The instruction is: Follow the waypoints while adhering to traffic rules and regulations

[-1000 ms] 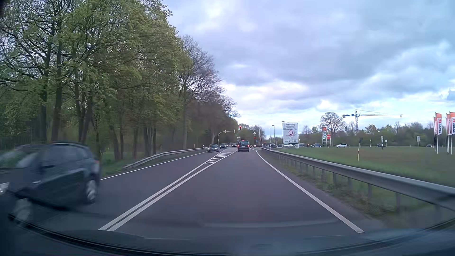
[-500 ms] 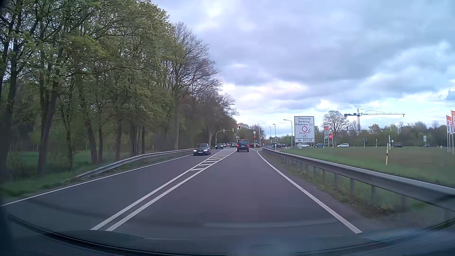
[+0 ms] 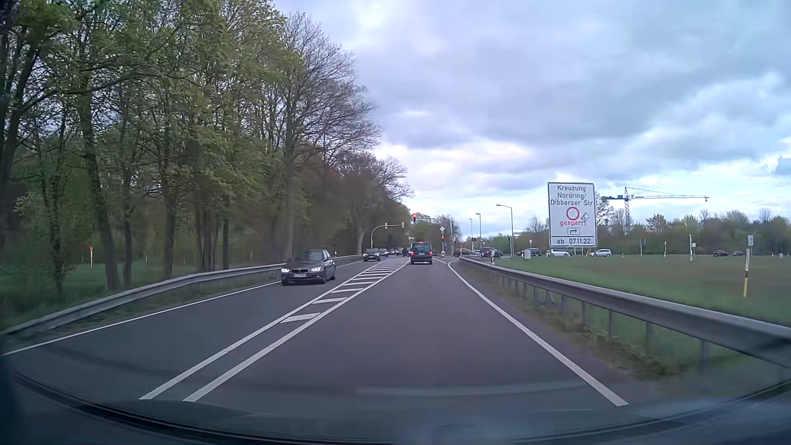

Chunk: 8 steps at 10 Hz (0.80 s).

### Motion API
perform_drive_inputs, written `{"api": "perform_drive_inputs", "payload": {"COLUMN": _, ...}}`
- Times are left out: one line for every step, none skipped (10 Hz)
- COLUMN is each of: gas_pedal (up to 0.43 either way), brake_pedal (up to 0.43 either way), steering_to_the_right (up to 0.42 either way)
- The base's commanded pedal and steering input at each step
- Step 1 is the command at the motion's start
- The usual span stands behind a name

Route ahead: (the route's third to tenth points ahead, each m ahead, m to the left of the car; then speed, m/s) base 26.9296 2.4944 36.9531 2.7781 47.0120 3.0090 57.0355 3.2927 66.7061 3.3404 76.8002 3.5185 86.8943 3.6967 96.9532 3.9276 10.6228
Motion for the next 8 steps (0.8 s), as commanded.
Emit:
{"api": "perform_drive_inputs", "payload": {"gas_pedal": 0.008, "brake_pedal": 0.0, "steering_to_the_right": 0.001}}
{"api": "perform_drive_inputs", "payload": {"gas_pedal": 0.008, "brake_pedal": 0.006, "steering_to_the_right": 0.001}}
{"api": "perform_drive_inputs", "payload": {"gas_pedal": 0.008, "brake_pedal": 0.0, "steering_to_the_right": 0.0}}
{"api": "perform_drive_inputs", "payload": {"gas_pedal": 0.008, "brake_pedal": 0.0, "steering_to_the_right": 0.001}}
{"api": "perform_drive_inputs", "payload": {"gas_pedal": 0.008, "brake_pedal": 0.0, "steering_to_the_right": 0.001}}
{"api": "perform_drive_inputs", "payload": {"gas_pedal": 0.0, "brake_pedal": 0.006, "steering_to_the_right": 0.001}}
{"api": "perform_drive_inputs", "payload": {"gas_pedal": 0.0, "brake_pedal": 0.0, "steering_to_the_right": 0.0}}
{"api": "perform_drive_inputs", "payload": {"gas_pedal": 0.0, "brake_pedal": 0.0, "steering_to_the_right": 0.0}}
